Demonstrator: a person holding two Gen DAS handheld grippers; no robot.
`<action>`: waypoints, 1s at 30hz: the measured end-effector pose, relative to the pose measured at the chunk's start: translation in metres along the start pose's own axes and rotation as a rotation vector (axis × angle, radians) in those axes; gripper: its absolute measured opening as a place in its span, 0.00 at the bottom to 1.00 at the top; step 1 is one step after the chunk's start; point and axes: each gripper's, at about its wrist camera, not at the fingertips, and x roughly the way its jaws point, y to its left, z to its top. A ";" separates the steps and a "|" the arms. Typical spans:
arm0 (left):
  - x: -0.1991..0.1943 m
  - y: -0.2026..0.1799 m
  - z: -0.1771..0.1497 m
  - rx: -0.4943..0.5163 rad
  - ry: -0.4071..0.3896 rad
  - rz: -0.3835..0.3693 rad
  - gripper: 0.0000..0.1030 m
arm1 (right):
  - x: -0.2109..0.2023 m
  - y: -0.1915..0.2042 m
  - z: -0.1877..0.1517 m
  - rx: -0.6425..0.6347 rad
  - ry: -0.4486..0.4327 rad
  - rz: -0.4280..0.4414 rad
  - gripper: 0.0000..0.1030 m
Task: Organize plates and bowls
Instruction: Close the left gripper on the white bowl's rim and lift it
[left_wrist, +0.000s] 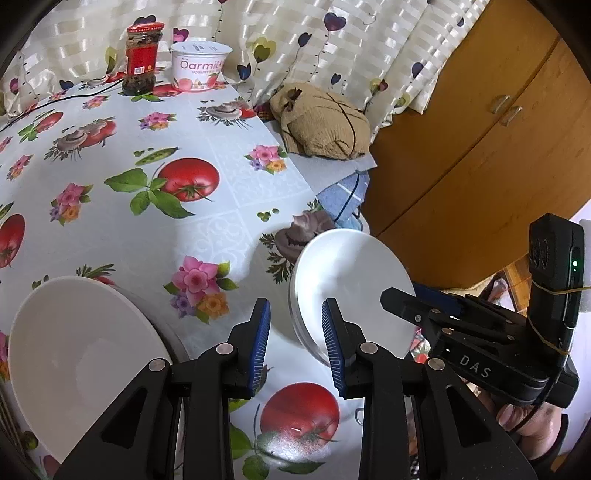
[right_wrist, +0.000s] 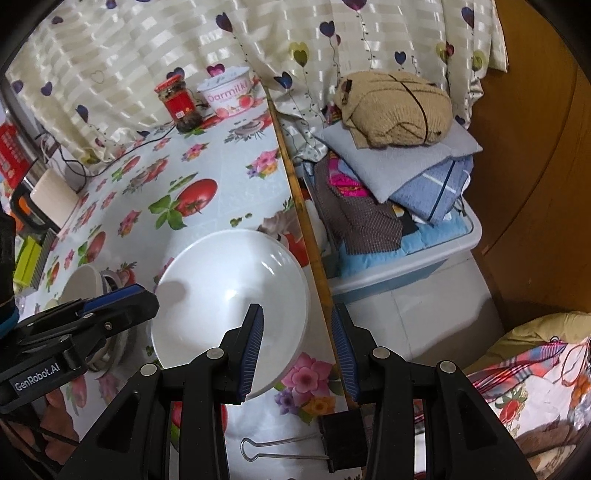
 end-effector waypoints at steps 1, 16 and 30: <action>0.001 -0.001 0.000 0.005 0.004 0.002 0.29 | 0.001 0.000 -0.001 0.000 0.002 0.001 0.32; 0.016 -0.009 -0.005 0.035 0.031 0.023 0.19 | 0.010 0.003 -0.006 -0.003 0.021 0.012 0.18; 0.000 -0.010 -0.002 0.041 -0.008 0.023 0.17 | 0.003 0.002 -0.002 -0.005 0.006 0.010 0.16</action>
